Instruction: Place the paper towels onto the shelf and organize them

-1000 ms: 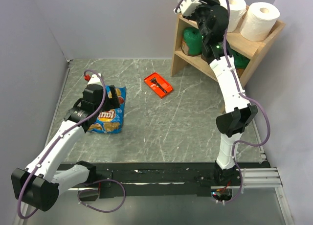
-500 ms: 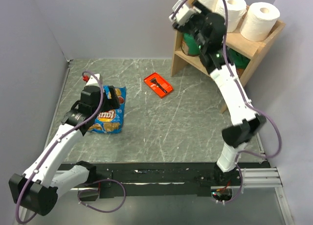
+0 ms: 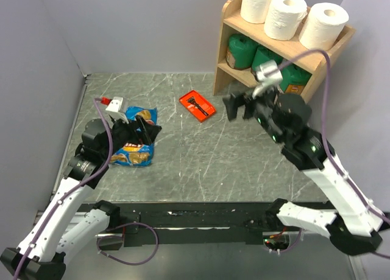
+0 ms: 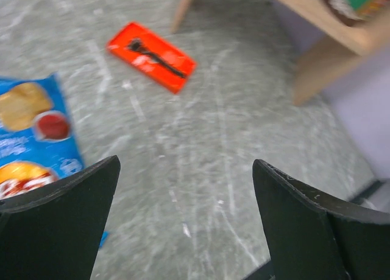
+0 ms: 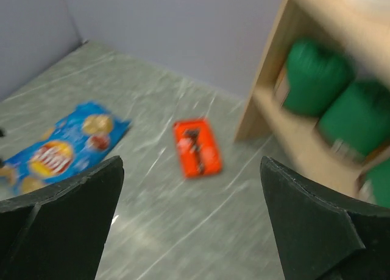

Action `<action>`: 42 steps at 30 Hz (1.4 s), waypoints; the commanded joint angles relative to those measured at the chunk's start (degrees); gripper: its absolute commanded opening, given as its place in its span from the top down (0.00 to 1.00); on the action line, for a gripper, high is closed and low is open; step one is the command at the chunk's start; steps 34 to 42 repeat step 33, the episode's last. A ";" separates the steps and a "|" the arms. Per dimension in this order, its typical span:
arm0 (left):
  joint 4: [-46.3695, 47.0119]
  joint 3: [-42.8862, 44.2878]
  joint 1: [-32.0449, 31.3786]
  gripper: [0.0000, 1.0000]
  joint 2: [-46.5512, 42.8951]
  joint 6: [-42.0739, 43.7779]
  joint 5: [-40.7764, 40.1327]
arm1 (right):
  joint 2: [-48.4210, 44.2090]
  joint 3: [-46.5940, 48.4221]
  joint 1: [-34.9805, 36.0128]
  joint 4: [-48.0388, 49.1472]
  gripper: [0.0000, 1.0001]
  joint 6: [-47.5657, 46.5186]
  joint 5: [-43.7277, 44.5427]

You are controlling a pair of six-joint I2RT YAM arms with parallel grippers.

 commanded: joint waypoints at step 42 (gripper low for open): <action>6.89 -1.53 -4.28 0.04 -4.68 3.20 4.88 | -18.49 -30.14 0.19 -4.63 0.00 34.23 5.06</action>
